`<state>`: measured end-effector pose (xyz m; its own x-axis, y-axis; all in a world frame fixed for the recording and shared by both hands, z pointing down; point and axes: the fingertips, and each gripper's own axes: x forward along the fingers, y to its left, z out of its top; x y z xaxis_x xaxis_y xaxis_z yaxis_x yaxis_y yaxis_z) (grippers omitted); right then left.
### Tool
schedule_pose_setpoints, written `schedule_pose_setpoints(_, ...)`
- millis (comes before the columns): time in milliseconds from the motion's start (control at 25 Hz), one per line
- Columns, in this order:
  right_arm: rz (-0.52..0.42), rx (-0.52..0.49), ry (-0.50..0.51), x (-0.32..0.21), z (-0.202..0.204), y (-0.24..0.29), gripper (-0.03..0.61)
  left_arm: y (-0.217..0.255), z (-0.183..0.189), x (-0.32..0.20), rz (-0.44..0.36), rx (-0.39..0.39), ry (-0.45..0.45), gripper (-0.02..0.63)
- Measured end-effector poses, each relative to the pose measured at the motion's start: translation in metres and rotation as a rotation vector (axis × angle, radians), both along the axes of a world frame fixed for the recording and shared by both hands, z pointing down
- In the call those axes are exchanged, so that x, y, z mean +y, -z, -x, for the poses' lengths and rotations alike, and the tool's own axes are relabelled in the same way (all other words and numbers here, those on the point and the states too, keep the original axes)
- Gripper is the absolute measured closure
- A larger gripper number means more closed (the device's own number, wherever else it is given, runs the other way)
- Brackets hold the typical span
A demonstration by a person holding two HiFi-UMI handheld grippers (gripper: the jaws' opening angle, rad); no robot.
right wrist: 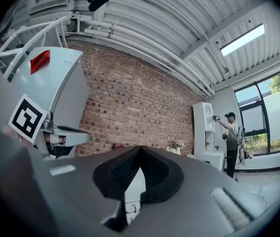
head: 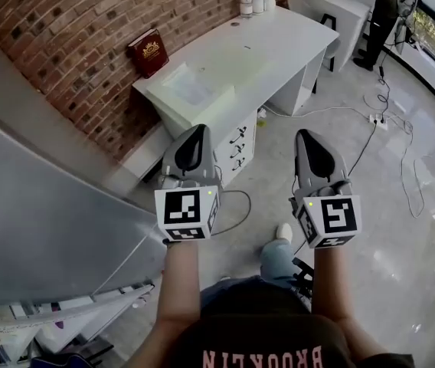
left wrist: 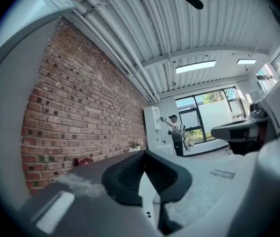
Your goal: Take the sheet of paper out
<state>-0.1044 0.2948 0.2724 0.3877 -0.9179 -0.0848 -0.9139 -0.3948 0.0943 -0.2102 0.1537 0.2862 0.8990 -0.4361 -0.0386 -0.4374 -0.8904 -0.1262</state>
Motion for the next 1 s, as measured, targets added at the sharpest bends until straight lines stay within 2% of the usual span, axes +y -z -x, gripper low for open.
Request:
schedule_pose_setpoints(280,0.028,-0.016,0.06,-0.021,-0.074,0.0,0.577,0.001,-0.073,-0.01,0.016,-0.021,0.027,0.614)
schedule_pose_setpoints(520,0.047,-0.016,0.132,-0.039,-0.131,-0.003,0.577,0.002,-0.122,-0.02,0.021,-0.023,0.092,0.614)
schedule_pose_setpoints(800,0.056,0.003,0.243,-0.068,-0.185,0.009,0.577,0.003,-0.159,-0.038,0.048,-0.013,0.228,0.614)
schedule_pose_setpoints(1000,0.045,-0.006,0.274,-0.085,-0.214,0.005,0.577,0.0,-0.181,-0.044,0.053,-0.014,0.258,0.614)
